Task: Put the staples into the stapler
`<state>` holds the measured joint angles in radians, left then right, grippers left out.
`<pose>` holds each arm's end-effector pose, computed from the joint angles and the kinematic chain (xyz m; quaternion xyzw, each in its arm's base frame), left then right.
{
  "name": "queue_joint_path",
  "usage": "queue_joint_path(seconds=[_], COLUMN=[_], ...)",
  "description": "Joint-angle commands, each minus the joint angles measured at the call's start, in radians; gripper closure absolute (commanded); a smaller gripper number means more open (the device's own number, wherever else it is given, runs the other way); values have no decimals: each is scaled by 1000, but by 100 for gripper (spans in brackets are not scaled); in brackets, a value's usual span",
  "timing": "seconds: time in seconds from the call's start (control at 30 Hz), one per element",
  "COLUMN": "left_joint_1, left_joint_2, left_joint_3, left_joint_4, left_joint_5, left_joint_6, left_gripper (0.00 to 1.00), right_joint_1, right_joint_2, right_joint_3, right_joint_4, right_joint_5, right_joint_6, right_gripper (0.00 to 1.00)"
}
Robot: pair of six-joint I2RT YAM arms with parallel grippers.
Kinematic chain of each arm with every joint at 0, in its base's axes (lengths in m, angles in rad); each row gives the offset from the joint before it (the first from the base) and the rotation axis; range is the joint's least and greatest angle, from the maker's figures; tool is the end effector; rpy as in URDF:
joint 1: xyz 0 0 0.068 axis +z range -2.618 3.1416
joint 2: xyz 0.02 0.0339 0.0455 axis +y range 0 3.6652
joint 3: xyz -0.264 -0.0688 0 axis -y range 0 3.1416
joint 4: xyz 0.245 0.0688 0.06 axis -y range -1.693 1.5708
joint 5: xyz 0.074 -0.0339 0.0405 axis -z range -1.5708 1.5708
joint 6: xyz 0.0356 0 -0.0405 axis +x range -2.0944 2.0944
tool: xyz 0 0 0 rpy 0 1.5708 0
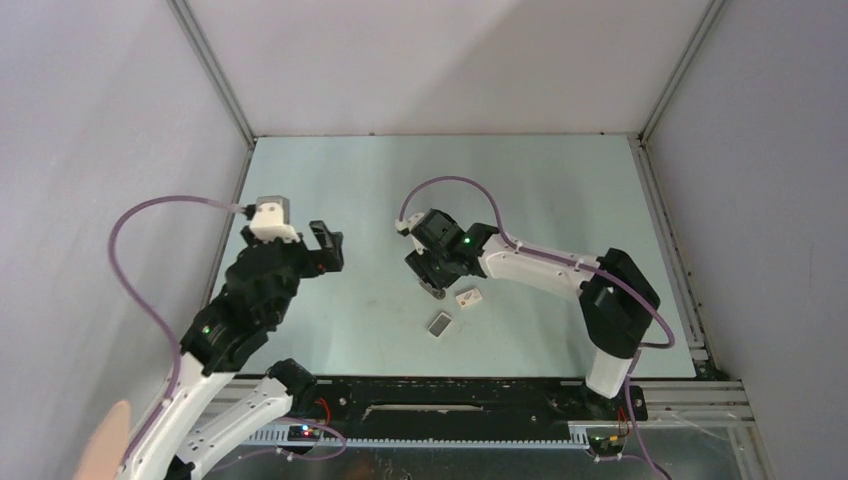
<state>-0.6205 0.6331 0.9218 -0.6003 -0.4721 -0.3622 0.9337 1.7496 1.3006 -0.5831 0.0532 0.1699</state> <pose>0.1116 -0.0598 0.3646 -0.0353 0.7970 -0.1034 0.5939 0.2216 0.2962 0.2270 -0.3526 0.8968 0.1176 0.2400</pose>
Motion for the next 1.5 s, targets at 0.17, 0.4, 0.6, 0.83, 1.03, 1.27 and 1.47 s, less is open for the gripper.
queue_joint_path(seconds=[0.17, 0.4, 0.6, 0.83, 1.03, 1.27, 1.47], left_joint_1=[4, 5, 5, 12, 22, 31, 38], left_joint_2=[-120, -124, -125, -118, -116, -109, -104], left_joint_3=[-45, -81, -106, -119, -128, -135, -143], left_joint_4=[20, 27, 52, 60, 68, 71, 71], left_joint_5=[-101, -115, -108, -94, -84, -80, -82], left_joint_6=[212, 241, 247, 245, 243, 240, 235], left_gripper=[0, 0, 0, 0, 0, 0, 0], right_joint_1=[-18, -25, -29, -27, -18, 1, 5], right_joint_2=[165, 245, 270, 272, 285, 320, 379], right_joint_3=[205, 270, 271, 246, 177, 97, 89], right_joint_4=[-146, -194, -201, -182, -120, -34, -11], right_joint_5=[-31, -24, -13, -5, 13, 41, 64], right_joint_6=[-27, -21, -14, -9, 1, 23, 26], right_gripper=[54, 59, 64, 81, 89, 97, 100])
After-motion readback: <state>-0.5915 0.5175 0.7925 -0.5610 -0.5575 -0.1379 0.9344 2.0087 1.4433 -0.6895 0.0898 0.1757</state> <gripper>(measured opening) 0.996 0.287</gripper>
